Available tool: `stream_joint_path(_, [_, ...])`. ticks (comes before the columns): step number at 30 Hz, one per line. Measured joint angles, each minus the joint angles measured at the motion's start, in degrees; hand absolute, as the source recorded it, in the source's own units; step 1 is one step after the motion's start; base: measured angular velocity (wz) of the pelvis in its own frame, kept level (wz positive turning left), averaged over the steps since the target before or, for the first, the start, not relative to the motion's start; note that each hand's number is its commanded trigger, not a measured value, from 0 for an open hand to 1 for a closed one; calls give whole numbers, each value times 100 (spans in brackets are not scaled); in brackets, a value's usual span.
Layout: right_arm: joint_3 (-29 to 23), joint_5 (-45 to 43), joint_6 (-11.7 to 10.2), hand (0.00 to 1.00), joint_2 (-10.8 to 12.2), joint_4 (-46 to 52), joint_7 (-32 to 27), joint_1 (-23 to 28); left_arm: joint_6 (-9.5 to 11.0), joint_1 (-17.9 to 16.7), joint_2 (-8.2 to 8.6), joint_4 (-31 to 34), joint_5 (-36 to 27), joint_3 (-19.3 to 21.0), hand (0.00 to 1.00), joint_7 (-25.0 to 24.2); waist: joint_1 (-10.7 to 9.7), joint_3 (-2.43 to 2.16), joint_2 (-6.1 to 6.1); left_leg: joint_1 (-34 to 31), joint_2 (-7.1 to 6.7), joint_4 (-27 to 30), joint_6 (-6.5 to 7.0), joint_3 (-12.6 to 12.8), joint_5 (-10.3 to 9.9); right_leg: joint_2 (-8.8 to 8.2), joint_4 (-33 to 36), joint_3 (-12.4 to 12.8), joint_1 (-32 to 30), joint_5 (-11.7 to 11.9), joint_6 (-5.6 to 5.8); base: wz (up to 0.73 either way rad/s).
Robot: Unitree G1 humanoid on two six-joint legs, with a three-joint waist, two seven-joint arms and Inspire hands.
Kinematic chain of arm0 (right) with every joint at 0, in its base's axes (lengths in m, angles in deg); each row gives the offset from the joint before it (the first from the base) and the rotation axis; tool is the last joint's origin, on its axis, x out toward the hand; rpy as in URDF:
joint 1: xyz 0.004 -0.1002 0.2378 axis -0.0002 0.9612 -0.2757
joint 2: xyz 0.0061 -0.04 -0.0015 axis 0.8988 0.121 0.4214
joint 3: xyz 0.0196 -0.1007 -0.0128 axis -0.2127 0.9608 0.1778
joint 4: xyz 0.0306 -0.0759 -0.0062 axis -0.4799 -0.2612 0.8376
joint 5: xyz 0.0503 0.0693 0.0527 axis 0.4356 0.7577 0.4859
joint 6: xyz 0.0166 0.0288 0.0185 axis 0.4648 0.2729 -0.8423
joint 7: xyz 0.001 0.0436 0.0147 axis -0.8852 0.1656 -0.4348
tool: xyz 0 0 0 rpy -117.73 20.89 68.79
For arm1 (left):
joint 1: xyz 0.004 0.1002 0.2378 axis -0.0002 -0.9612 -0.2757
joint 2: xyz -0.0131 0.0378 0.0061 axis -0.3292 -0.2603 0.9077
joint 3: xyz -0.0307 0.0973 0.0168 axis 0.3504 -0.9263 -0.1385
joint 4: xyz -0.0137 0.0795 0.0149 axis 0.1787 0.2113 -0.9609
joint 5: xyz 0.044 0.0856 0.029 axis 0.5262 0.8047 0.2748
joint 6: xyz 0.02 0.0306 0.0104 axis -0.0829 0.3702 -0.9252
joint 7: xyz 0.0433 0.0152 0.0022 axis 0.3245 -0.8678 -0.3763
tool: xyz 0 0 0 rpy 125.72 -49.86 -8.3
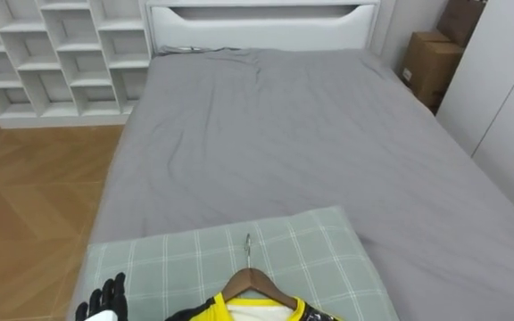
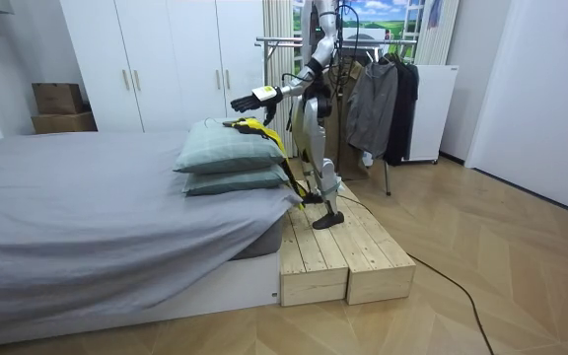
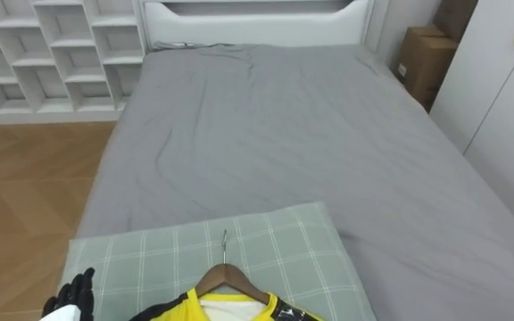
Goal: Hang clothes
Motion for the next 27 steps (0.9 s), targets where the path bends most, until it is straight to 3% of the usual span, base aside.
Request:
stream_joint_path(17, [-24, -17, -1, 0, -9, 41, -75, 125, -119, 118, 0, -1, 128, 31, 0, -317, -14, 1, 14, -34, 11, -59, 0, 114, 0, 27, 9, 141, -120, 1, -2, -3])
stream_joint_path(24, [-20, -589, 15, 0, -34, -58, -114, 196, -137, 196, 0, -135, 123, 27, 0, -329, -260, -1, -1, -12, 7, -59, -1, 115, 0, 21, 19, 157, -108, 1, -2, 0])
stream_joint_path(27, [-15, -956, 138, 0, -34, -77, -142, 199, -146, 284, 3, -154, 125, 6, 0, -470, -288, 17, -28, -13, 8, -58, -1, 116, 0, 20, 17, 156, -114, 1, -2, 0])
